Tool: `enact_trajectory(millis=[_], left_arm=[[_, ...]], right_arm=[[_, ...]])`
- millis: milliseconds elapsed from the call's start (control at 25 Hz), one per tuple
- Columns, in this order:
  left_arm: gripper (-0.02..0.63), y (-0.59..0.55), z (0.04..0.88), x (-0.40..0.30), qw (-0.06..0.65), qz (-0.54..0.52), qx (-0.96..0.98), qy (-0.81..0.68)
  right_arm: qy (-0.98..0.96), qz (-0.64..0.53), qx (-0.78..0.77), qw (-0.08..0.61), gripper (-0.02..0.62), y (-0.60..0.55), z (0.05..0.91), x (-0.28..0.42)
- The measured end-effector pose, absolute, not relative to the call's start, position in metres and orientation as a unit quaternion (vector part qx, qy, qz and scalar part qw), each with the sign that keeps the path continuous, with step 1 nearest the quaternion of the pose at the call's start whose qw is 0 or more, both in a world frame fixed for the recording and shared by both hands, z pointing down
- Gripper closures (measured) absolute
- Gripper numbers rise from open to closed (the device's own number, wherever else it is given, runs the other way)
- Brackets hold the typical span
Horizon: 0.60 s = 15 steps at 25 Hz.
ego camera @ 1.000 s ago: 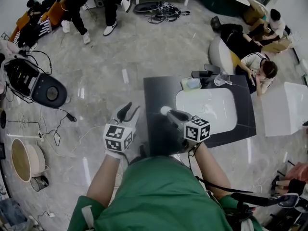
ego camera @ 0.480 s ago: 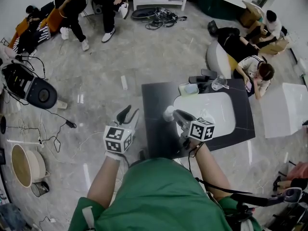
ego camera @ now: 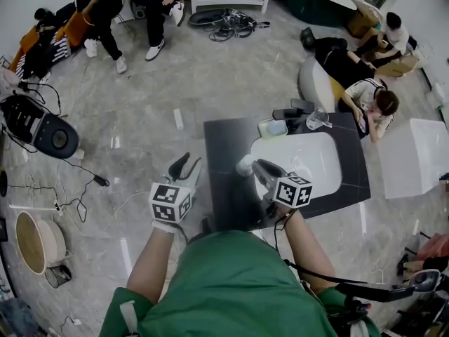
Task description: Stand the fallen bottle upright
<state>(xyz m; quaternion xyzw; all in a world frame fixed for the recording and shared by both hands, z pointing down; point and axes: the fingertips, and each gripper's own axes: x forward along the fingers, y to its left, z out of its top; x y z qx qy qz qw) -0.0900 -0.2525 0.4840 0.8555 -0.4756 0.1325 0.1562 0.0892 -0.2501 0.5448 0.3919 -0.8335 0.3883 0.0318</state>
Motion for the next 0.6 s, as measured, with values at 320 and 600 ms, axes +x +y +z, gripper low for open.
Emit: enact_trajectory(millis=[320,600], left_arm=[[0.459,-0.252,0.484,-0.090,0.158,0.132,0.855,-0.477],[0.459,-0.253,0.479,-0.086,0.152,0.126,0.856,-0.478]], right_arm=[[-0.838,0.368,0.402,0.027,0.480,-0.248,0.538,0.096],[-0.841,0.321,0.434,0.032,0.480,-0.254,0.519,0.112]])
